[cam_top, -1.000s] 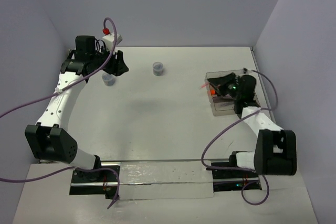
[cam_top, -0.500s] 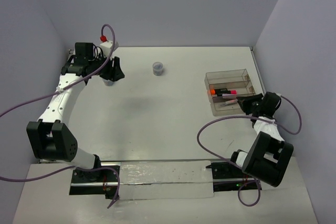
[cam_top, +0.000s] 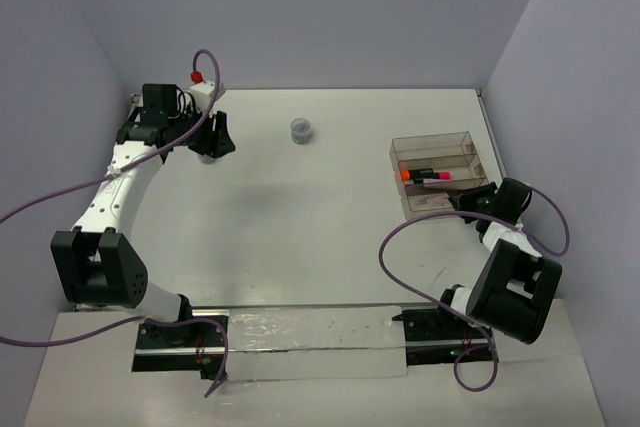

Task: Sort the stationery into containers
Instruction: Place the pen in the storage box, then pick up the stationery from the center of the board.

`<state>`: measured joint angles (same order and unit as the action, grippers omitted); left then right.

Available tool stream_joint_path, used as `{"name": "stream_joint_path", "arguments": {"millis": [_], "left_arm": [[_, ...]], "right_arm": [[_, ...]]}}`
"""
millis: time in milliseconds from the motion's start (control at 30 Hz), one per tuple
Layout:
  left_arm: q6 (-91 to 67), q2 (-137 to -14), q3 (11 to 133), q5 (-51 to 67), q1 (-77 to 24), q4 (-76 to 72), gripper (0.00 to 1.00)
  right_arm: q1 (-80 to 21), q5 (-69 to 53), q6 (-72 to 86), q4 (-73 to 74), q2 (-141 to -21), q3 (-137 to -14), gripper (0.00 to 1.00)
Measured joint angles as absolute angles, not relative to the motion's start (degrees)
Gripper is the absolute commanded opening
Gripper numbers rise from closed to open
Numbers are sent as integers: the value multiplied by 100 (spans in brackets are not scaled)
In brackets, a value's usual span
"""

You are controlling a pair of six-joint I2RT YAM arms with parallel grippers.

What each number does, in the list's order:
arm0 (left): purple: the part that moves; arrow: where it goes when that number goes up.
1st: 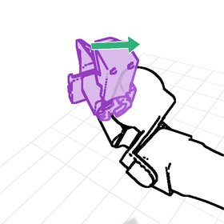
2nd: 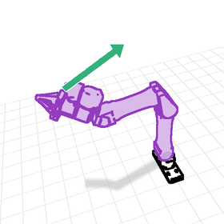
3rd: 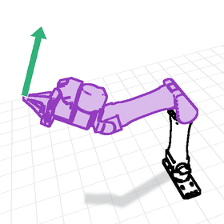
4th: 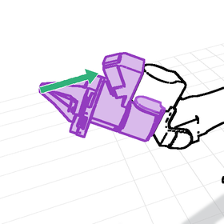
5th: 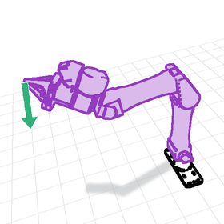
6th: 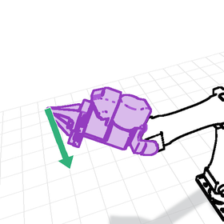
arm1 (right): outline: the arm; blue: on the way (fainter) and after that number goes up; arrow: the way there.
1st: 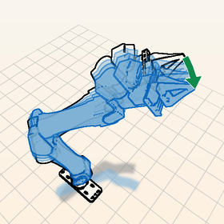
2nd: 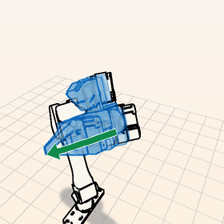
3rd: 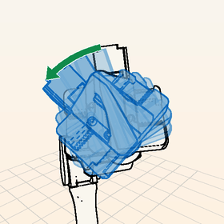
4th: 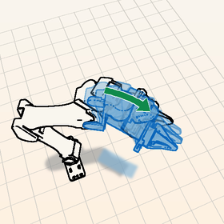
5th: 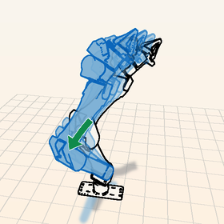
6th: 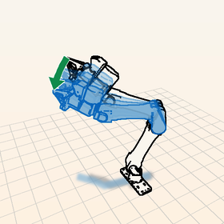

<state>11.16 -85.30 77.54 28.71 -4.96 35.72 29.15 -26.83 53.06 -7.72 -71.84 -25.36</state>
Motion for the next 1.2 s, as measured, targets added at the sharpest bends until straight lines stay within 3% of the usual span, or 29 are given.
{"name": "stream_joint_path", "arguments": {"millis": [133,333,467,933,1200], "left_arm": [[1114,-8530,7754,2871,-487,3575,59],[1115,-8531,7756,2871,-486,3575,59],[1116,-8537,7756,2866,-486,3577,59],[1114,-8580,7802,2866,-464,3614,59],[1110,-8779,7941,2817,-431,3658,60]], "right_arm": [[2915,-2683,5304,-773,-7183,-2536,3],[2915,-2706,5314,-825,-7251,-2536,35],[2914,-2792,5353,-887,-7357,-2541,46],[2915,-3011,5429,-949,-7388,-2602,48],[2415,-2584,4692,65,-6409,-3256,48]]}}
